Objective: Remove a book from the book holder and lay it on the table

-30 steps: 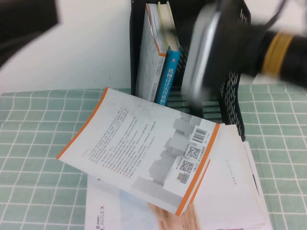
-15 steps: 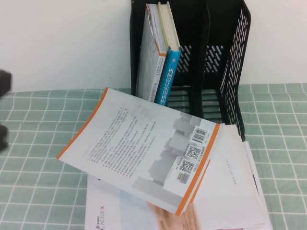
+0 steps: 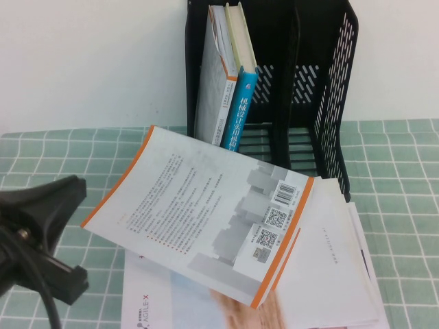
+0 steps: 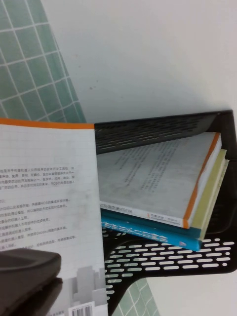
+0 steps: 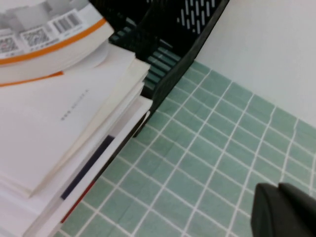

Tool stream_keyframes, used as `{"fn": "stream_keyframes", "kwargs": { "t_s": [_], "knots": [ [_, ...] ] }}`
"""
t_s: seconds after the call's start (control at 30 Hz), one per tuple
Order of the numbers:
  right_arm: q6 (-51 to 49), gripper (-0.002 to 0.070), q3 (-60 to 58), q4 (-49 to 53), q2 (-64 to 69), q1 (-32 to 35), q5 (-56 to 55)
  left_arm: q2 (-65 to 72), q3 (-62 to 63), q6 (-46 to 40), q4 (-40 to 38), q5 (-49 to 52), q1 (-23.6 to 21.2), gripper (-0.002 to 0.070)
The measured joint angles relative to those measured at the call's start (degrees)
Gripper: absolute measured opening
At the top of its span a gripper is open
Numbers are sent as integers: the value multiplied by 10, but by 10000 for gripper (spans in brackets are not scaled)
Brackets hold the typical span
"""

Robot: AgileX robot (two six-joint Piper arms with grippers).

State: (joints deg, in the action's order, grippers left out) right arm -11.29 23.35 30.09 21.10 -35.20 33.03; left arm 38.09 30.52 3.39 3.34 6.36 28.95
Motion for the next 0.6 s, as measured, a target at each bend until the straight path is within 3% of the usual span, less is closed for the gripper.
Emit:
{"fn": "stream_keyframes", "kwargs": {
  "t_s": [0.27,0.6],
  "knots": [
    [-19,-2,-78,-3,-124,0,-39,0,-34,2,0,-64,0,-3],
    [-21,-2,-85,-60,-137,0,-42,0,-34,2,0,-64,0,-2]
  ]
}}
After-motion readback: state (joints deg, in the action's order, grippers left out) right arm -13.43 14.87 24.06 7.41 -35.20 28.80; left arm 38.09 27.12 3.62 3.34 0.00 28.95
